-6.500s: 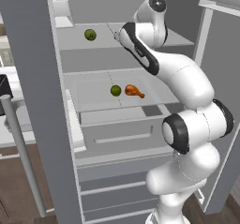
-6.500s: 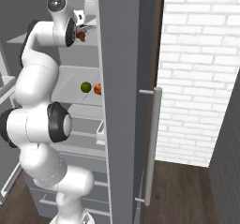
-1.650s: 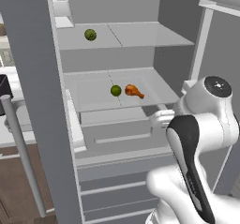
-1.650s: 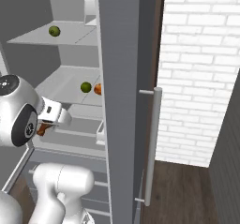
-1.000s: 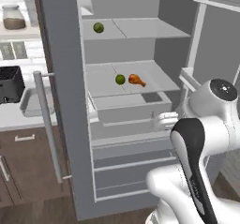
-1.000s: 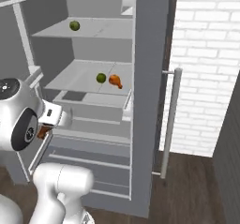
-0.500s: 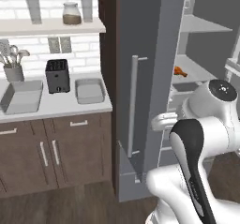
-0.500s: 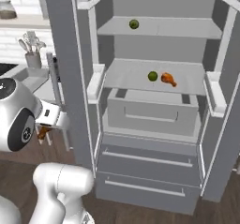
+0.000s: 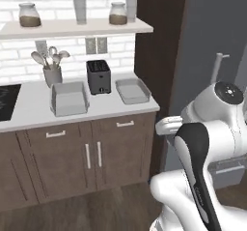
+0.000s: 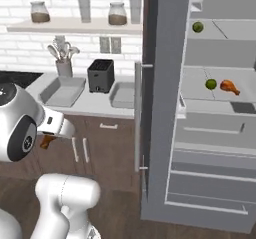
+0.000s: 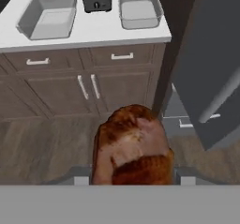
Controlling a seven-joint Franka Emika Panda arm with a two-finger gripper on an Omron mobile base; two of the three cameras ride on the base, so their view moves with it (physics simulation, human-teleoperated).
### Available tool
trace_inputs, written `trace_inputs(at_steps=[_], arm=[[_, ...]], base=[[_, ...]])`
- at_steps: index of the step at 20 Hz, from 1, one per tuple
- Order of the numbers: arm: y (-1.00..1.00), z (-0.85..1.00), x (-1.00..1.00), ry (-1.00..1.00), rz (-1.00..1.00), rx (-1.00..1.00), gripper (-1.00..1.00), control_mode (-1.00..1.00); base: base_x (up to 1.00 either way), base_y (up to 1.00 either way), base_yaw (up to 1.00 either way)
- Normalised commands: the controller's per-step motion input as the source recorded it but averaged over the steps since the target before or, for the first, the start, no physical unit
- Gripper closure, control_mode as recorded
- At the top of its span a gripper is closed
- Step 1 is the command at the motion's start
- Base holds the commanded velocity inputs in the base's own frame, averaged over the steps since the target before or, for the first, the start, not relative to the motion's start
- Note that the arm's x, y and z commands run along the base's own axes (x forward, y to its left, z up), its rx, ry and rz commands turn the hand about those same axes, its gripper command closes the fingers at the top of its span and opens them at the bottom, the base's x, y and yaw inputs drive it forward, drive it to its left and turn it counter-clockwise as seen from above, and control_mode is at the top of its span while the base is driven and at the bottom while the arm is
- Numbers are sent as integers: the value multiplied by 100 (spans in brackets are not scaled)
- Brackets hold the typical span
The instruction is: Place one lime and one chicken drumstick in each tupperware on the nearby counter, to pack two identical lunches.
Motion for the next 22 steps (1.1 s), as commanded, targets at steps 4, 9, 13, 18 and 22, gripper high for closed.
trace_inputs(at_steps=[4,9,13,18,22], arm=[[0,0,0,0,0,0,100,100],[0,0,0,0,0,0,100,100],[0,0,0,0,0,0,100,100],[0,0,0,0,0,0,100,100],[0,0,0,0,0,0,100,100]], base=[[61,86,-15],[92,5,-33],[69,1,-37],[72,0,-32],[80,0,-30]])
